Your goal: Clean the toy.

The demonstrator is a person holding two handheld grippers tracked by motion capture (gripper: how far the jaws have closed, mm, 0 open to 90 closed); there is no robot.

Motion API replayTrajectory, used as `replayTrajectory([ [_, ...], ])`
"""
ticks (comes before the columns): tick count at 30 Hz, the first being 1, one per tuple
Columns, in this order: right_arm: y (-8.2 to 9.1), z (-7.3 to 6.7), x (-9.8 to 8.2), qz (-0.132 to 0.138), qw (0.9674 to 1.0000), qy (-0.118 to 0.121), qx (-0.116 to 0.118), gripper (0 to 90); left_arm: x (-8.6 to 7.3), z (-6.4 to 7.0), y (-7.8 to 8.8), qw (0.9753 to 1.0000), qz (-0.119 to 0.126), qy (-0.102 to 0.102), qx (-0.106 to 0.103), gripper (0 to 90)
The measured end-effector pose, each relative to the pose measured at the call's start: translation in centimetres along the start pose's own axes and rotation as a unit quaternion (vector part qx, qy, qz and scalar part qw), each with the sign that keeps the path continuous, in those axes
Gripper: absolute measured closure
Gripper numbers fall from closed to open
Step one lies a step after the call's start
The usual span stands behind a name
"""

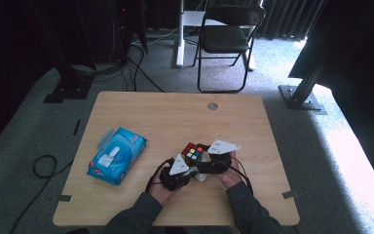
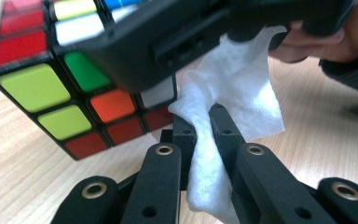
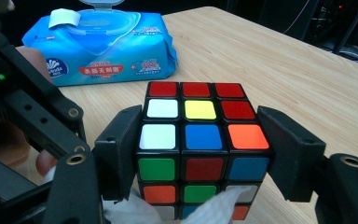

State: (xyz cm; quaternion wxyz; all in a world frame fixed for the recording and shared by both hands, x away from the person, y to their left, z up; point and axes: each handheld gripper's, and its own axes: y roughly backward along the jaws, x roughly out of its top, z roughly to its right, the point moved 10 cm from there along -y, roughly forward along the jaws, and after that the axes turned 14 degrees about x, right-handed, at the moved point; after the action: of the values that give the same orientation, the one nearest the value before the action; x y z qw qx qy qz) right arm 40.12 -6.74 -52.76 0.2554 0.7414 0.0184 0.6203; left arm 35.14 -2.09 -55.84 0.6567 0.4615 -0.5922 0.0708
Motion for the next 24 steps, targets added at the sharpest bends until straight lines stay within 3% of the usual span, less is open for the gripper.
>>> replayTrajectory([
  [17,-0.26,-0.35,0.01,-0.001,1.0,0.004,0.006,34.2,0.85,0.05,0.65,0.9998,0.021,0.005,0.0,83.4],
  [24,-0.43,-0.58,0.09,-0.001,0.9999,0.006,0.009,34.2,0.63,0.09,0.46,0.9998,0.017,0.002,-0.001,83.4],
])
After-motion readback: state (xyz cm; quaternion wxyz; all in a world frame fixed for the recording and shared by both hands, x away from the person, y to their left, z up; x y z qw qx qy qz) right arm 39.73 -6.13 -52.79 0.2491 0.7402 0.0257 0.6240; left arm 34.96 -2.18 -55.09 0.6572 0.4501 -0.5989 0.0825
